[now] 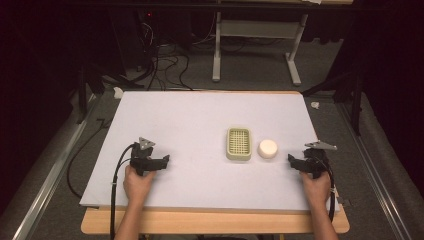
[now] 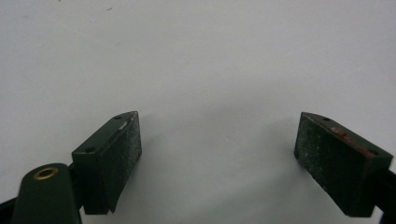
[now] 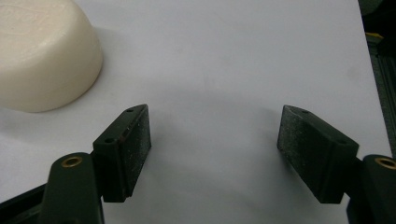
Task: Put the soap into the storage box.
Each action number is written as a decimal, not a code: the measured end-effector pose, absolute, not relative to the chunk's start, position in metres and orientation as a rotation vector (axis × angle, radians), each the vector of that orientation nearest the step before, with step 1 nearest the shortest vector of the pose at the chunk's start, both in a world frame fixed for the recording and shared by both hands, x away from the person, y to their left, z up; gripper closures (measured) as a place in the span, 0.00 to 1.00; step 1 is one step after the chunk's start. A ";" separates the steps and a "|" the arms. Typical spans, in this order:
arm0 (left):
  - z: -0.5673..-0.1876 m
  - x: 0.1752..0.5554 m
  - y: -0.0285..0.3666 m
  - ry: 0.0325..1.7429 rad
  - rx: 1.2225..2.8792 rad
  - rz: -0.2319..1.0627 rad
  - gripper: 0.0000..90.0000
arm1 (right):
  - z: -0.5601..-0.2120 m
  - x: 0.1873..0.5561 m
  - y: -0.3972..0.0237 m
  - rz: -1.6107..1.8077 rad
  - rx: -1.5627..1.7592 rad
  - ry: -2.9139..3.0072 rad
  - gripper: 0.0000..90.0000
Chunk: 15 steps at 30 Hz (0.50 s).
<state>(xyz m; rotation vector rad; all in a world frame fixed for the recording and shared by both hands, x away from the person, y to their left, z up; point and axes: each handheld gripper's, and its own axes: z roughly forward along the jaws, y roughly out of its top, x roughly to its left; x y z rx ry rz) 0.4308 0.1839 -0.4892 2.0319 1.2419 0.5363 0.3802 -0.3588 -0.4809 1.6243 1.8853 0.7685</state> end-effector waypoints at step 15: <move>-0.489 0.431 0.184 1.242 2.030 0.534 0.17 | -0.481 0.380 -0.359 0.768 1.628 1.887 0.29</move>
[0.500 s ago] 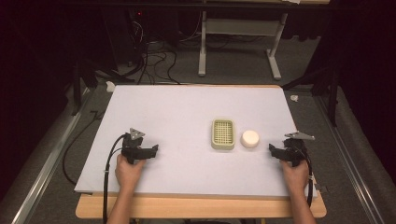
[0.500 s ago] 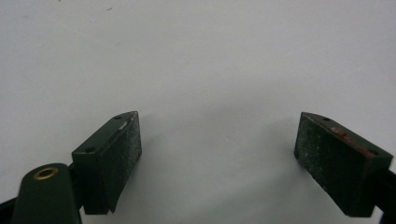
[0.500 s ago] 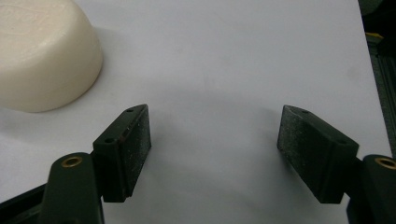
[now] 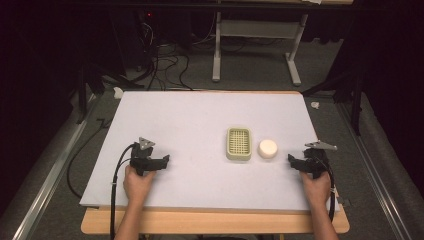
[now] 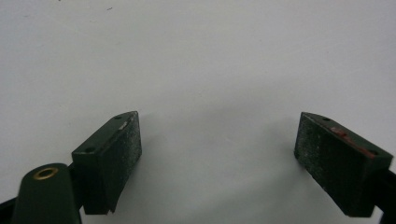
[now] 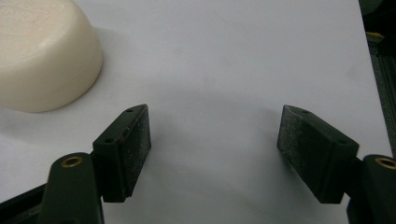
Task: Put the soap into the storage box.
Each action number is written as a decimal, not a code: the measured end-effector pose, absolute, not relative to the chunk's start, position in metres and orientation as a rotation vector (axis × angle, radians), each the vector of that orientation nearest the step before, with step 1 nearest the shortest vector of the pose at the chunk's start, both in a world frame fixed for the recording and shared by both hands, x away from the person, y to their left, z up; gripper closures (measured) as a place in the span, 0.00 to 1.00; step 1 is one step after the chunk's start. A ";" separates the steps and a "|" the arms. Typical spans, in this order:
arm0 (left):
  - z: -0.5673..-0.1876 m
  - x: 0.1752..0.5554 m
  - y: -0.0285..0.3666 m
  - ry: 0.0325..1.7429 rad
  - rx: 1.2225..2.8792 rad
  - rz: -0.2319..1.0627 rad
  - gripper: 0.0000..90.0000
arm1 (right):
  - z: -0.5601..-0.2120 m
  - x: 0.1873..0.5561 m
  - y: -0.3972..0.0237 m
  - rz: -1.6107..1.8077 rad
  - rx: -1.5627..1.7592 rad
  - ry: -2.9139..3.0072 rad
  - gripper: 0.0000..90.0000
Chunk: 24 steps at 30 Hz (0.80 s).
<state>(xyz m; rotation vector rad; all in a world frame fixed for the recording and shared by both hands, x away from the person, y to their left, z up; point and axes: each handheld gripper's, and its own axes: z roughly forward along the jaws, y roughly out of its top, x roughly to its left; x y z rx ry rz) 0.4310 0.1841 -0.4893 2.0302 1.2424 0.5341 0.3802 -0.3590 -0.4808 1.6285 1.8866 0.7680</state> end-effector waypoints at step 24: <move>-0.489 0.431 0.184 1.244 2.030 0.532 0.17 | -0.476 0.378 -0.362 0.814 1.650 1.899 0.24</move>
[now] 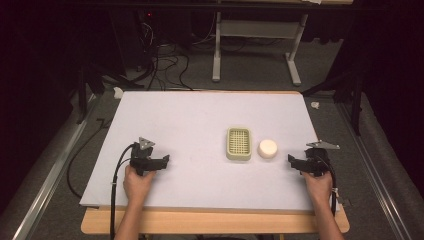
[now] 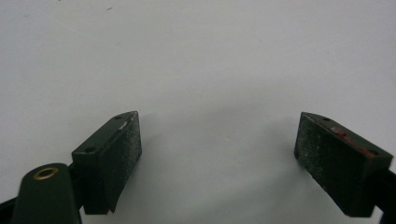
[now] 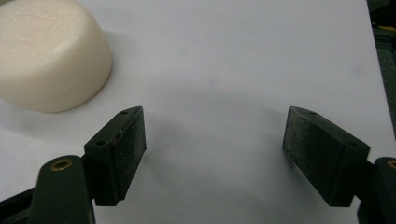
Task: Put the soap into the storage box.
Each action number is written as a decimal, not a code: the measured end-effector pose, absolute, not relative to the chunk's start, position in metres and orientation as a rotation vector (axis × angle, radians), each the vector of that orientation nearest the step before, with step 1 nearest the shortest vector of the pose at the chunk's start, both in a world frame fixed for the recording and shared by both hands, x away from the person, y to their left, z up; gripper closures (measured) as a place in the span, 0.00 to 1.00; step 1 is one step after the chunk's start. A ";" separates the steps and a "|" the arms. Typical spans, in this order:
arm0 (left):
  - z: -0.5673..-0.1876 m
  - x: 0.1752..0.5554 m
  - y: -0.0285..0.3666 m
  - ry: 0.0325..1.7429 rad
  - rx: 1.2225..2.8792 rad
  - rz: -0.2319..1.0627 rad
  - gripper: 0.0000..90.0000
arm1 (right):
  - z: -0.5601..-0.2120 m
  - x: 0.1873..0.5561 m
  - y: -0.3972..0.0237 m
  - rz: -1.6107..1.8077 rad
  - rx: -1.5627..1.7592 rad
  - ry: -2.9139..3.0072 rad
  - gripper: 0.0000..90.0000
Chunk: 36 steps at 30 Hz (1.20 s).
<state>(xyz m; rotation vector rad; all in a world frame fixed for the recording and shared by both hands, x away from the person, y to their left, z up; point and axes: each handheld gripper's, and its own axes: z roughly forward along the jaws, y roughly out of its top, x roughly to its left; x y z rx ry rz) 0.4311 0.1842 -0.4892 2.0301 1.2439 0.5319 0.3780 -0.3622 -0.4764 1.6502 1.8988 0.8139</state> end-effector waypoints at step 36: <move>-0.489 0.431 0.184 1.244 2.030 0.533 0.17 | -0.462 0.337 -0.331 1.009 1.512 1.945 0.21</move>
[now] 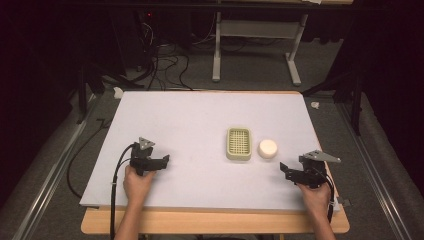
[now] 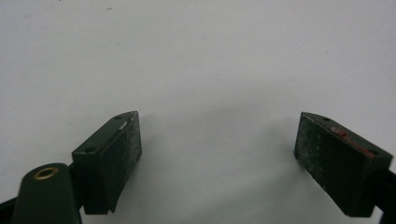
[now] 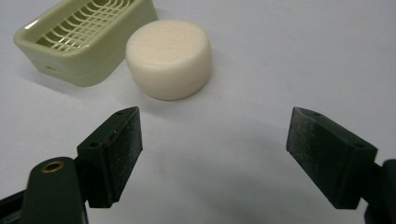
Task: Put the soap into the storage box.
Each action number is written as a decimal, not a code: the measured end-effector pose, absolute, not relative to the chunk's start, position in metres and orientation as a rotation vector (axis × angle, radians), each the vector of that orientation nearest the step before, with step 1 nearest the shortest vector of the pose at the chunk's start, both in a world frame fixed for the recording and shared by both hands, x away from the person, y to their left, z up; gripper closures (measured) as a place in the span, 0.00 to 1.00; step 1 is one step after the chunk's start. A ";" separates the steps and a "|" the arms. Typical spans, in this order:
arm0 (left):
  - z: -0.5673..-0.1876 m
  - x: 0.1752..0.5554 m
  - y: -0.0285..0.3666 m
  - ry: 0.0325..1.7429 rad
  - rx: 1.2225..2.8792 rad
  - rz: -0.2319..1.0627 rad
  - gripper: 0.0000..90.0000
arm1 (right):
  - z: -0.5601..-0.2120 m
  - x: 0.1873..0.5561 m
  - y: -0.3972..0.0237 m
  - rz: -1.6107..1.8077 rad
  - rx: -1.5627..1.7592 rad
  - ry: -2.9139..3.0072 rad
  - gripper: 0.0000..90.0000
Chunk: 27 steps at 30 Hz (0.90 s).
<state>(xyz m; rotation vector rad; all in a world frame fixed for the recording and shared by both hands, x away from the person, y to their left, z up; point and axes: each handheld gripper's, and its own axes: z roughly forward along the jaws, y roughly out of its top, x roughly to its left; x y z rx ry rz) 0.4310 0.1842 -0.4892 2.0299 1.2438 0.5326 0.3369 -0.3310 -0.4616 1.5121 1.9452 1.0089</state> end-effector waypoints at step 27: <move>-0.489 0.431 0.184 1.244 2.031 0.531 0.17 | -0.456 0.363 -0.294 1.002 1.441 2.009 0.17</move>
